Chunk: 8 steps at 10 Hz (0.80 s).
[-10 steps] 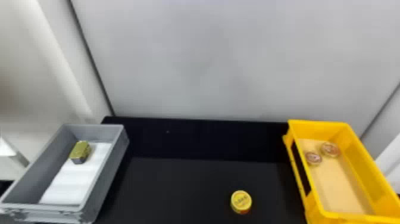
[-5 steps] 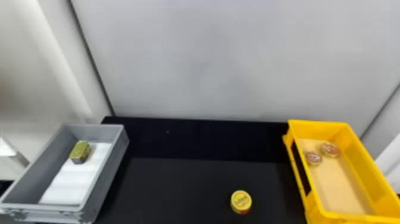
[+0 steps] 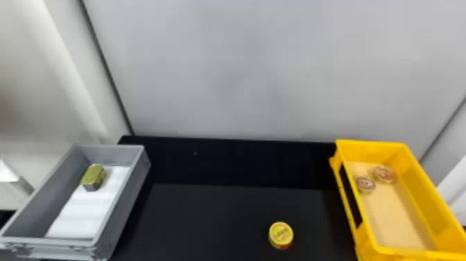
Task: Pick up the round yellow can and place it in the yellow rectangular box
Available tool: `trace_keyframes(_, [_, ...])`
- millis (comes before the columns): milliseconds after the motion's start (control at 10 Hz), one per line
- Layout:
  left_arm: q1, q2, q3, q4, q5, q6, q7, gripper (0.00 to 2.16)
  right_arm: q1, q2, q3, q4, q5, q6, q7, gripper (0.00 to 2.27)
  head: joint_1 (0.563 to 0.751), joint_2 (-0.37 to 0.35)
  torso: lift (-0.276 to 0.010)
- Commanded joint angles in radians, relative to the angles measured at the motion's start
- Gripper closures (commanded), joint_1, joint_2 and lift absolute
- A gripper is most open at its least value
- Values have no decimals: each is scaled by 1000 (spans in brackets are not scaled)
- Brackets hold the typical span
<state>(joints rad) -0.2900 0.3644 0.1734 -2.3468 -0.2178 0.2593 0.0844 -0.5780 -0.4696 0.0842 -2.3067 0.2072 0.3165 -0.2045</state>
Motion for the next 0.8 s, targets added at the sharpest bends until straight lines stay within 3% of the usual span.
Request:
trace_keyframes(0, [-1, -1, 0, 0, 0, 0, 0, 274, -39, 12, 2, -37, -143, 328, -15, 124, 663, 54, -10])
trace_keyframes(200, [-1, -1, 2, 0, 0, 2, -2, 274, -79, 66, -18, -68, -178, 641, 25, 136, 663, 54, -10])
trace_keyframes(300, [2, 1, 2, -2, 0, 2, -2, 274, -106, 105, -34, -65, -169, 807, 106, 136, 663, 54, -10])
trace_keyframes(500, [2, -1, 2, -2, 0, 6, -2, 274, -155, 114, -21, -11, -150, 1072, 337, 133, 663, 54, -10])
trace_keyframes(700, [5, -1, 2, -3, 0, 9, -2, 274, -161, 100, 14, 72, -149, 1197, 576, 128, 663, 54, -10])
